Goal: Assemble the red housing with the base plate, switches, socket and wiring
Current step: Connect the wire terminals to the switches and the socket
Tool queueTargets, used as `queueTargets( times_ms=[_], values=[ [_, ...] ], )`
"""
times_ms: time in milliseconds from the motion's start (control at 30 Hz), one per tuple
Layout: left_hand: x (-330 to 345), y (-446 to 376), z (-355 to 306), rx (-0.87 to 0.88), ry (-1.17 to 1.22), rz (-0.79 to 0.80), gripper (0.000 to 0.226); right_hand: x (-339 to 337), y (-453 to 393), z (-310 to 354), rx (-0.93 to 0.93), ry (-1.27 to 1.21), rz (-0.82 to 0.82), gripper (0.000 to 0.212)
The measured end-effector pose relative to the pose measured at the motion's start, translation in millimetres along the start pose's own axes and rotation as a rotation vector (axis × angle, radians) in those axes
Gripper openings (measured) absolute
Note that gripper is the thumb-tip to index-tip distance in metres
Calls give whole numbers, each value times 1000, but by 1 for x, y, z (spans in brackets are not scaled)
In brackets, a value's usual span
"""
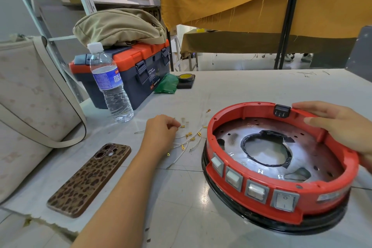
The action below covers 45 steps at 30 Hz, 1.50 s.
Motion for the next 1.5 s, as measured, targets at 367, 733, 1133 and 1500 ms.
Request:
queueTargets(
  times_ms=[367, 733, 1133, 1500],
  values=[
    [9, 6, -6, 83, -280, 221, 13, 3, 2, 5, -7, -7, -13, 46],
    [-2, 4, -6, 23, 91, 17, 13, 7, 8, 12, 10, -28, -10, 46],
    [-21, 3, -11, -22, 873, -140, 12, 11, 14, 23, 17, -30, -11, 47],
    [-25, -1, -8, -99, 1238, -112, 16, 12, 18, 27, 45, 3, -23, 47]
  ],
)
Point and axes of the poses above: each hand's wrist, its own y-axis away from the middle knuckle, its own x-axis out of the palm, z = x × y, the point moved 3 cm from there along -y, towards the middle knuckle, and after that the axes turned 2 degrees about y, right-handed, at the moved point
